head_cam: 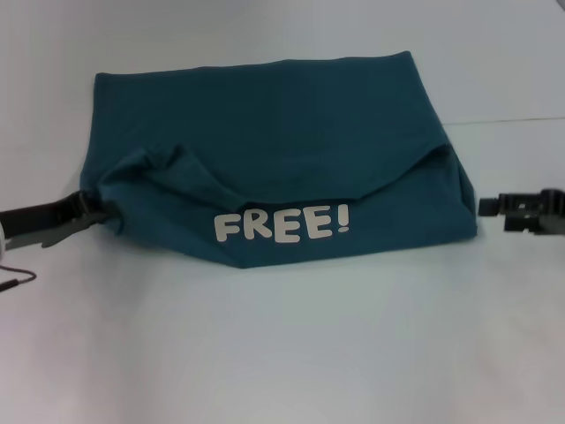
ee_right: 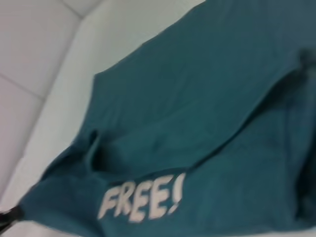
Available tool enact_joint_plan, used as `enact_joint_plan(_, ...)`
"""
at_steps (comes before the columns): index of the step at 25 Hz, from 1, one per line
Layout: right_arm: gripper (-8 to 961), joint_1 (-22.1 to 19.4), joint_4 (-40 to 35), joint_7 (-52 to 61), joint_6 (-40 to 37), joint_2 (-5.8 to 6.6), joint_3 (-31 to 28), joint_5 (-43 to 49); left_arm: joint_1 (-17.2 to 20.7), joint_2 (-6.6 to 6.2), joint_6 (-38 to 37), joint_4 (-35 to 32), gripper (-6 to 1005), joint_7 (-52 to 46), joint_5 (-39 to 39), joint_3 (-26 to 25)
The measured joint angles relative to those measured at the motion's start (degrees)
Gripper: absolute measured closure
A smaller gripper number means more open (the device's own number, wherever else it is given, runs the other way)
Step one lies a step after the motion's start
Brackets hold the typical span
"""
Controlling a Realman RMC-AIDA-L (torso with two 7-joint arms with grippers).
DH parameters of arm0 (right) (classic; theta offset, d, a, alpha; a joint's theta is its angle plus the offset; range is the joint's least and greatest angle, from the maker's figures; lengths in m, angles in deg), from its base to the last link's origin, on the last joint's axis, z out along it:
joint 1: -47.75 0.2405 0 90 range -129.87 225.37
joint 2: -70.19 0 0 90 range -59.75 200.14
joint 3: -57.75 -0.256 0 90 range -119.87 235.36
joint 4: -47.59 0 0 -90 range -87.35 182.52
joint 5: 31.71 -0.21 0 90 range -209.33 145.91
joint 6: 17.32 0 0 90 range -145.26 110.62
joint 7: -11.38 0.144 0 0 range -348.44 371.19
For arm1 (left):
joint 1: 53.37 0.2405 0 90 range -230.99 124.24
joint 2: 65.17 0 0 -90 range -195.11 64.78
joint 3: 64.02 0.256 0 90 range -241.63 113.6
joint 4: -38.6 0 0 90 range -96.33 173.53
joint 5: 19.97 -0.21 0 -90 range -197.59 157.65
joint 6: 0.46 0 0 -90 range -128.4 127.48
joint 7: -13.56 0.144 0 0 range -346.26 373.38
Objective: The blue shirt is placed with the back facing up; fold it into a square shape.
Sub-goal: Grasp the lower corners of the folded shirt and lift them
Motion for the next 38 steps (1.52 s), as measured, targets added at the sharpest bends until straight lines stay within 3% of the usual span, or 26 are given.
enact_joint_plan(5, 128, 2.64, -0.14, 3.46, 2.2, 1.28, 0.02, 3.05, -1.4, -0.92, -4.15, -0.26, 983, -2.37, 0.28, -1.87)
enact_joint_plan(12, 128, 3.23, -0.18, 2.96, 3.56, 0.29, -0.18, 3.09, -1.7, -1.08, -4.52, -0.28, 984, -2.53, 0.34, -2.04)
enact_joint_plan(28, 158, 4.04, 0.33, 3.99, 5.93, -0.01, 1.01, 4.19, -1.83, -1.11, -4.85, -0.36, 983, -3.17, -0.05, -2.03)
enact_joint_plan(38, 186, 8.22, 0.08, 8.8, 10.43, -2.0, 2.2, 13.39, -2.36, -1.29, -5.08, -0.45, 982, -4.34, -0.06, -1.7)
